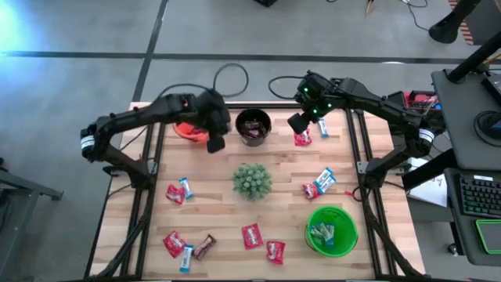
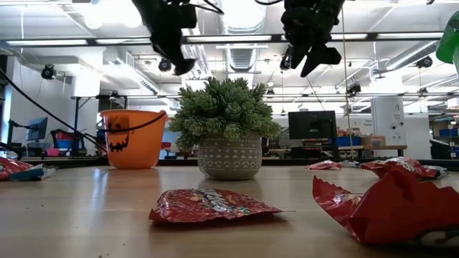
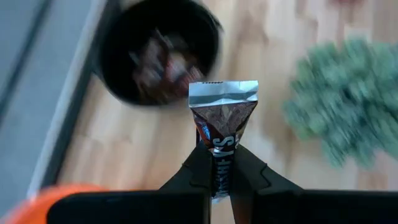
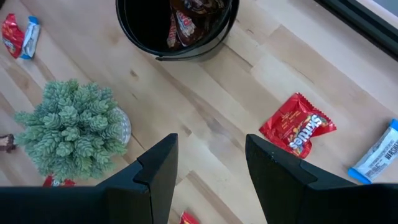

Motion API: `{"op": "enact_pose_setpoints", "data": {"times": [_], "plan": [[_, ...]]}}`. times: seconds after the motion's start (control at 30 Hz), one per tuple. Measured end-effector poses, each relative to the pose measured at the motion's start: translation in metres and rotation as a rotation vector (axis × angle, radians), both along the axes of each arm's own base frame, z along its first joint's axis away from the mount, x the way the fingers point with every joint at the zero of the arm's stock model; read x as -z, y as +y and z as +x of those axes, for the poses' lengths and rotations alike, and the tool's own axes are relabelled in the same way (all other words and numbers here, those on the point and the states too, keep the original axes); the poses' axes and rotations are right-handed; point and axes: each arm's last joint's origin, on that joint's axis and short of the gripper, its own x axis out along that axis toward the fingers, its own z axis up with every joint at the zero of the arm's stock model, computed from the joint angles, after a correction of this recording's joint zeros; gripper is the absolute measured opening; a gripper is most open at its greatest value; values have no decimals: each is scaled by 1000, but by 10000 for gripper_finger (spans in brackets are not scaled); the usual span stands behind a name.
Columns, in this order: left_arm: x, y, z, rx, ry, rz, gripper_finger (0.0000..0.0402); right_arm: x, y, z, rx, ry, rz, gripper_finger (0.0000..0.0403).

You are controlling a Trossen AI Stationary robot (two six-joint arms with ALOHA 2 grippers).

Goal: Sort candy
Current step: Put the dark brown chocolate into the black bucket

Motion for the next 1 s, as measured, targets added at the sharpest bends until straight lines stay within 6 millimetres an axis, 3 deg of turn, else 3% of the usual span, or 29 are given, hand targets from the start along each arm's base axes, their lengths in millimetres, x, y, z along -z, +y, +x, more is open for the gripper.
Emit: {"op": "enact_pose_setpoints", "data": {"times": [0.23,0.43,0.83,1.0], "plan": [[-7,35,10,28,-199,64,2,0,-2,2,48,-19,6,178],[5,59,21,43,-246,63,2,-3,-4,6,86,-64,4,178],[42,79,47,133,-239,10,2,-3,-5,7,147,-80,17,178],[57,84,54,131,-201,-11,25,-3,-5,7,174,-77,22,178]]}}
